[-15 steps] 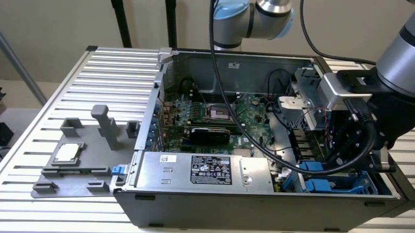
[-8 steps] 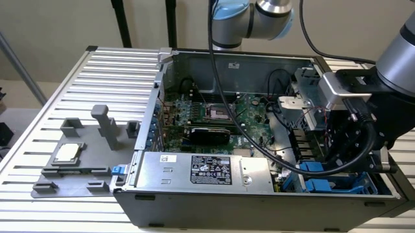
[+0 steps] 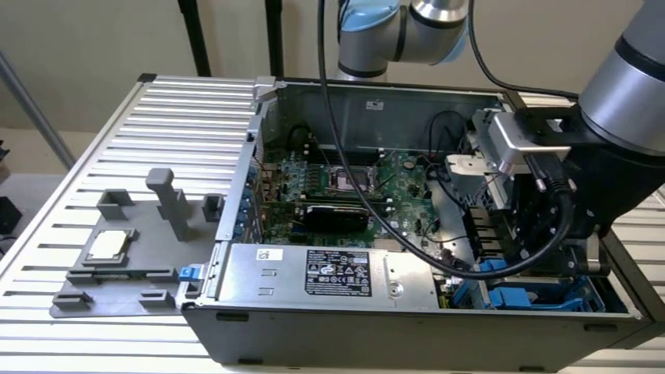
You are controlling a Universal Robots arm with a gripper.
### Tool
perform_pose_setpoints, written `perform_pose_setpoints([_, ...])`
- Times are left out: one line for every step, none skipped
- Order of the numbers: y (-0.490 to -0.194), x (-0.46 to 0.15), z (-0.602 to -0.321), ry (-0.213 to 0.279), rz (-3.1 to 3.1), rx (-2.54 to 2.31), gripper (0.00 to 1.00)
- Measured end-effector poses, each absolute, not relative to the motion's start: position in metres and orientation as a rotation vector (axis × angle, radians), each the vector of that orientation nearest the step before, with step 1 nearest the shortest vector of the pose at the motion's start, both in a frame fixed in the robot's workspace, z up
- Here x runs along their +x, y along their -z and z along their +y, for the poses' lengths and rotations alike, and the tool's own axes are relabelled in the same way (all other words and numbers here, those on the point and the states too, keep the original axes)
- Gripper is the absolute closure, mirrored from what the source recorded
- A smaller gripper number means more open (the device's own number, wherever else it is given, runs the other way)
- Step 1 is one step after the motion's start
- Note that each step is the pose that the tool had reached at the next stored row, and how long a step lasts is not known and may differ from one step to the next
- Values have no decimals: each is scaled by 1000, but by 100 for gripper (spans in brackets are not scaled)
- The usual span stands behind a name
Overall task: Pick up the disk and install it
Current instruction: 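Insert the second disk wire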
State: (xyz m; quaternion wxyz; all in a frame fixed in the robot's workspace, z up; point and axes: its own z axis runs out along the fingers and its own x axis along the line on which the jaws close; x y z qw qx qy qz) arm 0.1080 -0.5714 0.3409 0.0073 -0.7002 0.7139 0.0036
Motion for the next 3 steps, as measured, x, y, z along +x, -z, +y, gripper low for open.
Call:
perform_pose_setpoints([-341,108,-571,-11,2232,-2190,89])
perform_pose_setpoints([-341,108,-571,-11,2232,-2190,89])
perform_pose_setpoints([-341,108,-571,-11,2232,-2190,89])
